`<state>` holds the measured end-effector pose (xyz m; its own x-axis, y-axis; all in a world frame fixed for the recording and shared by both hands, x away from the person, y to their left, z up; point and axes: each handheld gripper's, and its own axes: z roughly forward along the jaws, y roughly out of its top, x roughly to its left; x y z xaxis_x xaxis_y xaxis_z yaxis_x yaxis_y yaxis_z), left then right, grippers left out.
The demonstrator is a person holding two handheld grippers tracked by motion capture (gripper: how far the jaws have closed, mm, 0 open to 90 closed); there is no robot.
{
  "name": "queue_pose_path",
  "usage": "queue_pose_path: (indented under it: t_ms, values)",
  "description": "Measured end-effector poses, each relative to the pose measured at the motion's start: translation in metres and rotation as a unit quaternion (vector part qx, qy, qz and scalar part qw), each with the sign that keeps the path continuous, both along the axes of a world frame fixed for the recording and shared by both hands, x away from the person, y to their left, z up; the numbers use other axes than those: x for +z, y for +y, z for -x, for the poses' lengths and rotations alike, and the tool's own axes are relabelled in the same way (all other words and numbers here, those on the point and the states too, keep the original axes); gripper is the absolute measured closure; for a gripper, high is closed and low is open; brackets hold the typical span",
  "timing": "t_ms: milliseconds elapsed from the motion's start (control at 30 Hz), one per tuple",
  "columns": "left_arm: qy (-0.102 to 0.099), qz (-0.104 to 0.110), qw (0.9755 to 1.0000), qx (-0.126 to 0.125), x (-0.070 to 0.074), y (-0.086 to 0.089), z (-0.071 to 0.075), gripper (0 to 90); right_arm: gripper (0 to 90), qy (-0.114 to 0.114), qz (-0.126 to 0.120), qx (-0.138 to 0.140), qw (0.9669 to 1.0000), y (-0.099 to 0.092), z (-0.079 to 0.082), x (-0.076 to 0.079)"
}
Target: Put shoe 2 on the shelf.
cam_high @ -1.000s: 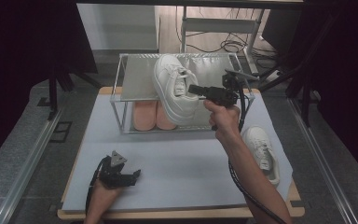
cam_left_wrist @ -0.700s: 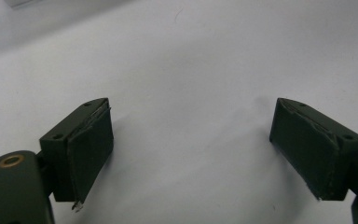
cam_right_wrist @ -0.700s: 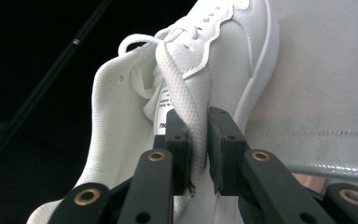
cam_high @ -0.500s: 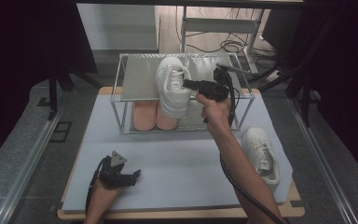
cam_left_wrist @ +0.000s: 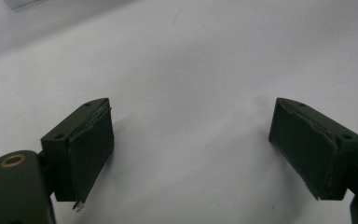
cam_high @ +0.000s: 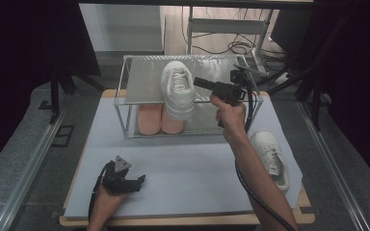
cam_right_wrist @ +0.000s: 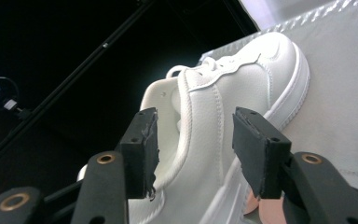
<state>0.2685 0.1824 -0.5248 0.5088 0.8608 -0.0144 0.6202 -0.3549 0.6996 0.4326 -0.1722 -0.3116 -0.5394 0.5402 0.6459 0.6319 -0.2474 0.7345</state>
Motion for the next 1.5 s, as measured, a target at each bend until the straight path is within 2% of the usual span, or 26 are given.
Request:
queue_pose_path:
  t_ms: [133,200,300,433,500,567,633,700,800,933,1167,1300,1500]
  values:
    - [0.000,0.000,1.0000,0.000,0.000,0.000,0.000,14.0,52.1,-0.023,0.028,-0.003,0.9993,-0.007,0.014,-0.003]
    - [-0.001,-0.002,1.0000,0.000,0.000,0.000,0.000,14.0,55.1,-0.029,0.026,-0.004,0.9992,-0.009,0.021,-0.007]
    - [-0.002,-0.002,1.0000,0.000,0.000,0.000,0.000,14.0,56.2,-0.037,0.014,0.010,0.9992,-0.011,0.032,-0.015]
    - [-0.003,-0.003,1.0000,0.001,0.000,-0.001,0.000,14.0,57.2,-0.040,0.021,0.031,0.9985,-0.010,0.045,-0.023]
    - [-0.004,-0.004,1.0000,0.001,0.000,-0.001,0.001,14.0,60.4,-0.044,0.026,0.044,0.9977,-0.009,0.052,-0.025]
    - [-0.003,-0.004,1.0000,0.000,0.000,-0.001,0.001,14.0,65.3,-0.048,0.043,0.059,0.9962,-0.006,0.059,-0.028]
    - [-0.003,-0.004,1.0000,0.000,0.000,-0.001,0.001,14.0,75.0,-0.053,0.069,0.088,0.9923,-0.001,0.067,-0.030]
    - [-0.003,-0.004,1.0000,0.000,0.000,-0.001,0.001,14.0,82.3,-0.062,0.092,0.095,0.9893,0.003,0.073,-0.032]
    - [-0.003,-0.004,1.0000,0.000,0.000,-0.001,0.001,14.0,89.6,-0.072,0.104,0.104,0.9864,0.009,0.079,-0.035]
    - [-0.003,-0.003,1.0000,0.001,0.000,0.000,0.000,14.0,89.8,-0.080,0.118,0.109,0.9838,0.014,0.080,-0.037]
    - [-0.002,-0.001,1.0000,0.000,0.000,0.000,0.000,14.1,89.9,-0.075,0.112,0.125,0.9829,0.024,0.078,-0.043]
    - [-0.002,-0.001,1.0000,0.000,0.000,0.000,0.000,14.0,89.8,-0.070,0.111,0.127,0.9832,0.028,0.074,-0.045]
    - [-0.001,0.001,1.0000,0.000,0.000,0.000,0.000,14.1,89.9,-0.058,0.092,0.128,0.9857,0.029,0.067,-0.047]
